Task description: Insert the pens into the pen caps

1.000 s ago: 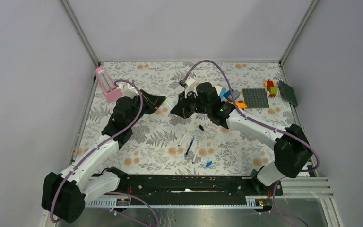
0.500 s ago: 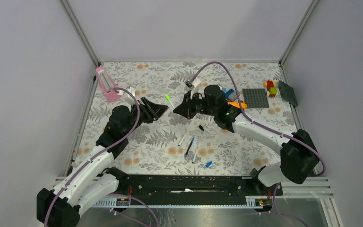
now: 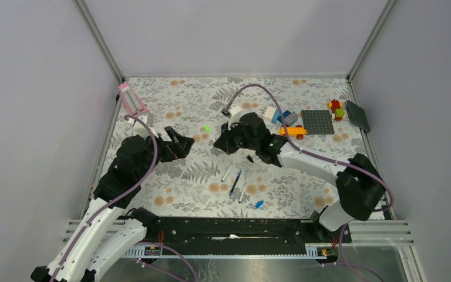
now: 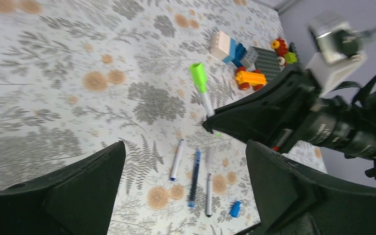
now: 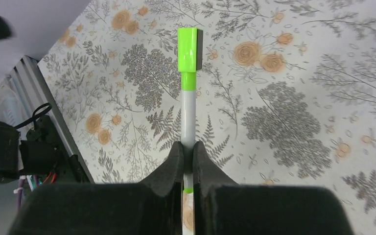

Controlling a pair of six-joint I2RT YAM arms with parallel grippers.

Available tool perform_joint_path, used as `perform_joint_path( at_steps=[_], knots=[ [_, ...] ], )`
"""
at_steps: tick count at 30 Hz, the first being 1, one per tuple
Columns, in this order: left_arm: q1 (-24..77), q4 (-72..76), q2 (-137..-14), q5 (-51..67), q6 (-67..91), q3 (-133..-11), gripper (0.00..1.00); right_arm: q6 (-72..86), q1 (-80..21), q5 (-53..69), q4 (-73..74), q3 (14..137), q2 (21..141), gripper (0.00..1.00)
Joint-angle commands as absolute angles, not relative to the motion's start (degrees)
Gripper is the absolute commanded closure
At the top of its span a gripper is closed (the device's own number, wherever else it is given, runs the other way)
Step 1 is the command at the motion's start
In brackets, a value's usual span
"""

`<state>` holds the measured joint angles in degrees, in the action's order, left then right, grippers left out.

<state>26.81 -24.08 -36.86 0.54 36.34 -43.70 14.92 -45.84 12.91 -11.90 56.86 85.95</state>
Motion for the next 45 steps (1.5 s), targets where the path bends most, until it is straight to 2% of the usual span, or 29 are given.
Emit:
perform_joint_path(
  at_steps=[1,11,28,32,39,45],
  knots=[
    [26.81,-35.44,-33.65,-9.31,29.39,-47.94,0.01,16.41,-49.85,7.03,-7.2,65.6,94.19,1.0],
    [26.81,-37.65,-33.28,-14.35,29.89,-47.29,0.01,26.05,-51.1,3.8,2.32,81.53,112.75,1.0],
    [26.81,-37.49,-33.58,-13.18,29.08,-46.8,0.01,34.7,-52.17,-8.98,13.65,92.22,124.36,1.0],
    [26.8,-37.44,-33.16,-13.22,29.09,-46.76,0.01,35.63,-52.18,-9.75,14.08,92.91,125.32,0.95],
    [26.76,-37.44,-33.0,-13.11,29.0,-46.76,0.01,36.32,-52.1,-10.5,15.69,94.26,126.82,0.79],
    [26.8,-37.51,-32.84,-13.1,28.92,-46.76,0.01,36.73,-52.12,-11.2,16.29,94.39,126.59,0.71]
  ],
)
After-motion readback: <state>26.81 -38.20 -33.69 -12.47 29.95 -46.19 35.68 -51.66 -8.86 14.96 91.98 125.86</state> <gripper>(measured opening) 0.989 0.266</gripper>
